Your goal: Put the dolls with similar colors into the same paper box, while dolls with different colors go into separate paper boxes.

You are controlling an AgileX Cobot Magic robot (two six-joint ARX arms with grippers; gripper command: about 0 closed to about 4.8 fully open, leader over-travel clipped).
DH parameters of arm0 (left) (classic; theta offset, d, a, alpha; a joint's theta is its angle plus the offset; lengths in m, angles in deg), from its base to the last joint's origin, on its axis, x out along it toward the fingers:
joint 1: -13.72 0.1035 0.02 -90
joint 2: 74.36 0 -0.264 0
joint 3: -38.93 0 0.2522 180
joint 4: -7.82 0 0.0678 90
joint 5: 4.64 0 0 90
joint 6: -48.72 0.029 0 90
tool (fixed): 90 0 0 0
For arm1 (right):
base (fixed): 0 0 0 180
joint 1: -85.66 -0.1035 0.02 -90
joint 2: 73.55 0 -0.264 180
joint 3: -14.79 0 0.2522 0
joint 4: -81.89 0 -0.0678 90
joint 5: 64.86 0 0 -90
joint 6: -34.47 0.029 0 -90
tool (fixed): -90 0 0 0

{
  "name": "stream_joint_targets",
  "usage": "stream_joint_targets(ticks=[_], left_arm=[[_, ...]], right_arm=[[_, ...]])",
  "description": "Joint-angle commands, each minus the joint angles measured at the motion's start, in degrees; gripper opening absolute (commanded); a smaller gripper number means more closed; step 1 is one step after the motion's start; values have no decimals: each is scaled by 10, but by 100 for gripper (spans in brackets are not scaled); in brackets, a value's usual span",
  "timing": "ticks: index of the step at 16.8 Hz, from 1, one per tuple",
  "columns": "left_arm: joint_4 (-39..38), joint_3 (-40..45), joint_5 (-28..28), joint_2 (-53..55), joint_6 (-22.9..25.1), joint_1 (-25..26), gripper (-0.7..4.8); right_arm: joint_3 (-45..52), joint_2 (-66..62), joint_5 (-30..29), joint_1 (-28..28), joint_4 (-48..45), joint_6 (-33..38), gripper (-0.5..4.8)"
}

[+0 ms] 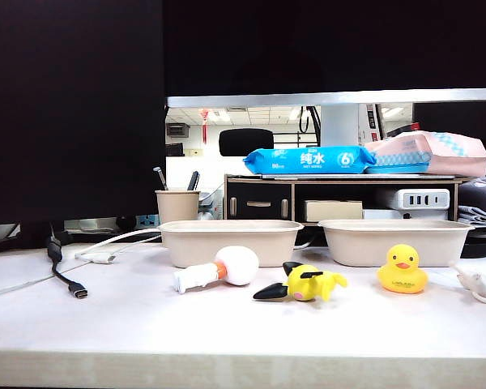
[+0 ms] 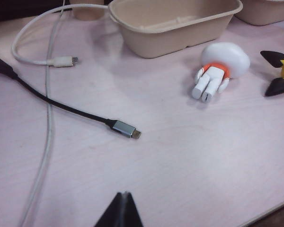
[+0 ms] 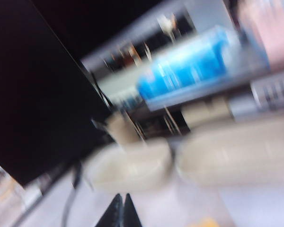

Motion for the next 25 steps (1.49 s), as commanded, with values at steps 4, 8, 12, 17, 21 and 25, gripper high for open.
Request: stream_joint_targets(ticks=[4, 8, 12, 17, 21, 25], left_arm=[[5, 0, 2, 0, -1, 0, -5], [4, 0, 2, 0, -1, 0, -5], [4, 0, 2, 0, -1, 0, -5], [4, 0, 2, 0, -1, 0, -5], [4, 0, 2, 0, -1, 0, -5], [4, 0, 2, 0, -1, 0, -5]], right_arm=[[-181, -203, -15, -4, 186, -168, -6], [-302, -436, 44, -116, 266, -308, -6], [-385, -624, 157, -220, 304, -402, 50], [-447, -808, 200, -236, 284, -416, 479], [-457, -882, 203, -236, 269, -416, 479], [-457, -896, 204, -236, 247, -416, 479]])
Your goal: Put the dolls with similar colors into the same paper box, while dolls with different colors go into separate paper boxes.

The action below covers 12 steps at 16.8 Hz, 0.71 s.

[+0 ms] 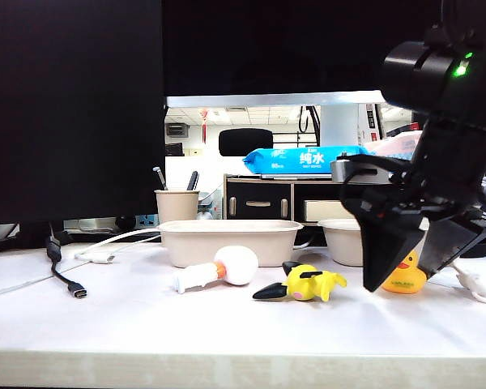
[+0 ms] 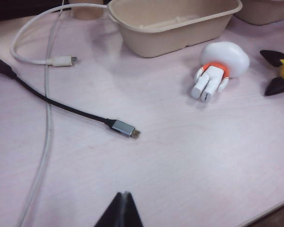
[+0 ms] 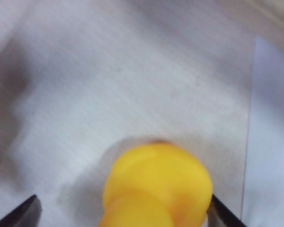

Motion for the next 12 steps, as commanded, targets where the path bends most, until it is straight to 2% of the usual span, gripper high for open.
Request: stream_joint_targets(ticks=[1, 3, 4, 9, 11, 12], left_arm=[[5, 0, 2, 0, -1, 0, -5], [5, 0, 2, 0, -1, 0, -5], [5, 0, 2, 0, -1, 0, -5], [5, 0, 2, 0, -1, 0, -5], [5, 0, 2, 0, -1, 0, -5], [5, 0, 2, 0, -1, 0, -5]], right_arm=[[-3, 2, 2, -1, -28, 1, 470], [-3, 2, 7, 0, -26, 1, 309], [-3, 2, 17, -1, -19, 1, 275], [-3, 2, 24, -1, -14, 3, 268], [-5, 3, 17, -1, -14, 3, 162], [-6, 3, 18, 0, -13, 3, 145]])
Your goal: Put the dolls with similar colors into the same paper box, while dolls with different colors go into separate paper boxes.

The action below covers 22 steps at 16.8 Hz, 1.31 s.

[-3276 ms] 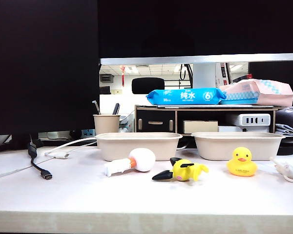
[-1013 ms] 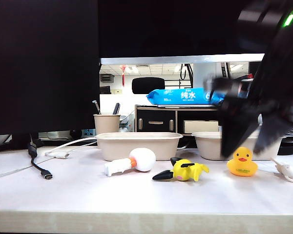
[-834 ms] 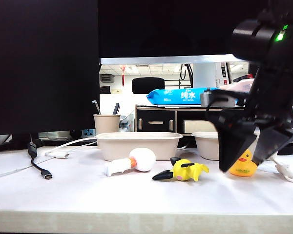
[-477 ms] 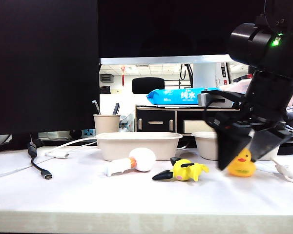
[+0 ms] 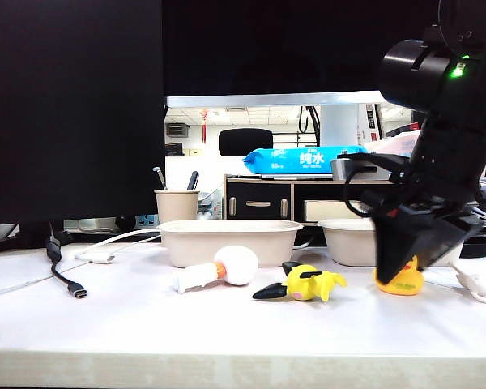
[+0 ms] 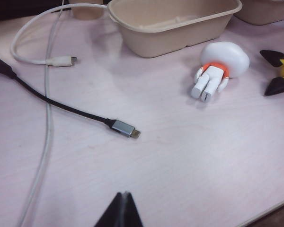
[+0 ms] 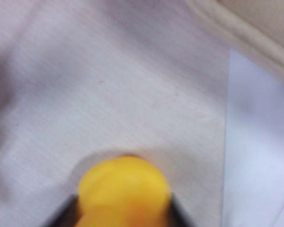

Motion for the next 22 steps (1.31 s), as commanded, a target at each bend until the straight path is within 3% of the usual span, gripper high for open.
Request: stream_joint_targets(ticks=[1, 7, 12, 16, 20, 21, 22], left_arm=[[5, 0, 2, 0, -1, 0, -5], [5, 0, 2, 0, -1, 0, -5], [5, 0, 2, 0, -1, 0, -5], [5, 0, 2, 0, -1, 0, -5], [5, 0, 2, 0, -1, 1, -5], [5, 0, 2, 0, -1, 1, -5], [5, 0, 2, 0, -1, 1, -5]], right_arm=[[-5, 2, -3, 0, -1, 1, 145], [-30, 3, -9, 0, 7, 21, 145], [-122, 16, -167, -1, 14, 48, 145], [-148, -26, -179, -16, -111, 73, 146], [-250, -151, -179, -49, -132, 85, 148], [-281, -181, -175, -59, -121, 85, 196], [-306, -196, -167, -66, -103, 85, 343]])
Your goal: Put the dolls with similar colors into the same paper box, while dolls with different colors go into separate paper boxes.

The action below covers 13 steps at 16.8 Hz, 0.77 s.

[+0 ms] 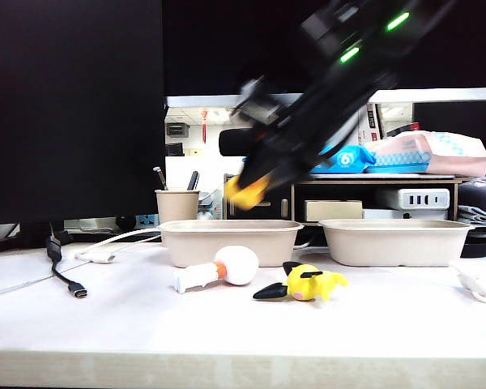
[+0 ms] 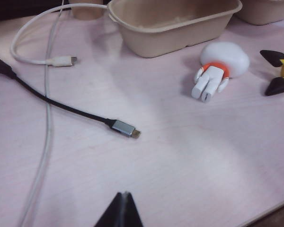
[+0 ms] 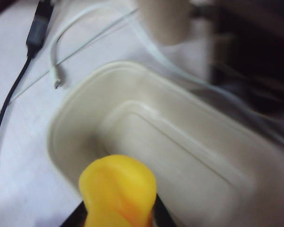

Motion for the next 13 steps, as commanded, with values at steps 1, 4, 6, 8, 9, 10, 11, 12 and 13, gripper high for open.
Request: stream_joint_targets(ticks=[1, 4, 6, 8, 9, 10, 11, 12, 13], left_arm=[[5, 0, 2, 0, -1, 1, -5], [5, 0, 2, 0, -1, 1, -5], [5, 0, 2, 0, -1, 1, -5], [5, 0, 2, -2, -1, 1, -5], [5, 0, 2, -3, -1, 1, -5], [5, 0, 2, -3, -1, 1, -5], [5, 0, 2, -3, -1, 1, -5], [5, 0, 2, -3, -1, 1, -5], [5, 0, 2, -3, -1, 1, -5]], right_arm=[[-61, -28, 16, -16, 38, 2, 435], [-79, -6, 21, -11, 112, 10, 441], [-79, 18, 41, -8, 211, -13, 441], [-79, 30, 56, -9, 322, -30, 441], [-79, 30, 52, -11, 380, -31, 441], [-77, 30, 58, -19, 424, -43, 441], [-77, 30, 72, -29, 443, -44, 441], [-77, 30, 84, -34, 446, -44, 441], [-77, 30, 96, -41, 447, -43, 441]])
